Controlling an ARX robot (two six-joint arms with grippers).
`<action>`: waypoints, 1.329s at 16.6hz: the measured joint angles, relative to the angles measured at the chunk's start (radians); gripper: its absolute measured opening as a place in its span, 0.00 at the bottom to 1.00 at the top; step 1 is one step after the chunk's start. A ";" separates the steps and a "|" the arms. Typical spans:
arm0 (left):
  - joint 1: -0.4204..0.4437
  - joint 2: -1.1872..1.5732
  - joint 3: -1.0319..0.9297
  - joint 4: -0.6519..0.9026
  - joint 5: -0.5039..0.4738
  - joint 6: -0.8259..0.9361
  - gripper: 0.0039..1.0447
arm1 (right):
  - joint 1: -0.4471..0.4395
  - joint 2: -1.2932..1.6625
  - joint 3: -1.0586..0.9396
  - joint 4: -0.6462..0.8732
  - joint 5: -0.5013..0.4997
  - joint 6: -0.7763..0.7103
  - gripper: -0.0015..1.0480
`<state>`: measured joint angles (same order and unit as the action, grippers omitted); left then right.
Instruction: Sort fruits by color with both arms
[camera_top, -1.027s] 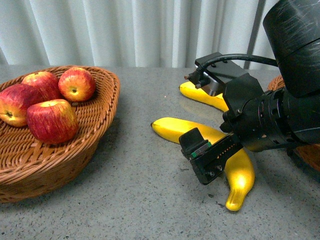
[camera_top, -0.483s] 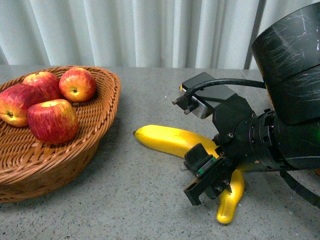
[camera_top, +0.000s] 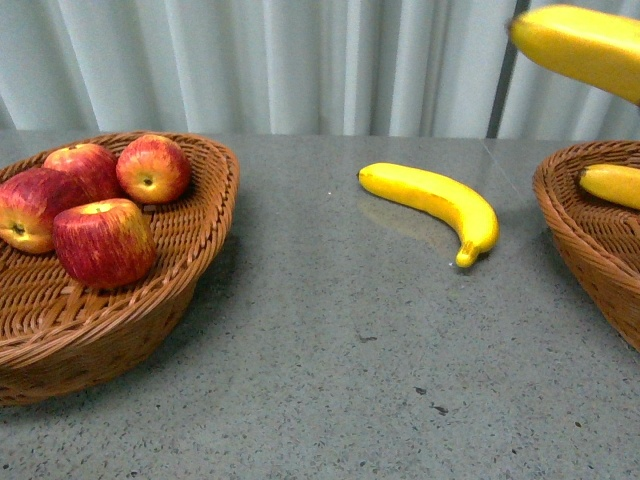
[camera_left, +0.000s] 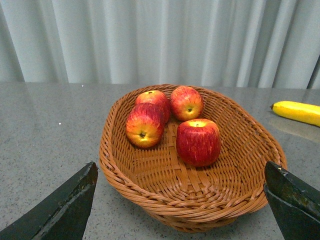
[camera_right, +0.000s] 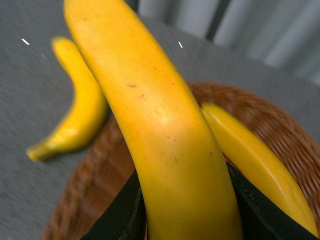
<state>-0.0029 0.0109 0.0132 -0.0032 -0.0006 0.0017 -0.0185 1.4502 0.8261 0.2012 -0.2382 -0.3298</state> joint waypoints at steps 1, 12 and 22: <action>0.000 0.000 0.000 0.000 0.000 0.000 0.94 | -0.086 0.002 -0.031 -0.037 -0.010 -0.038 0.35; 0.000 0.000 0.000 0.000 0.000 0.000 0.94 | -0.202 0.001 -0.061 -0.079 -0.057 -0.156 0.85; 0.000 0.000 0.000 0.000 0.000 0.000 0.94 | 0.164 0.462 0.516 -0.112 -0.055 -0.003 0.94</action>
<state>-0.0029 0.0109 0.0132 -0.0032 -0.0006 0.0017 0.1455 1.9125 1.3422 0.0891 -0.2932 -0.3332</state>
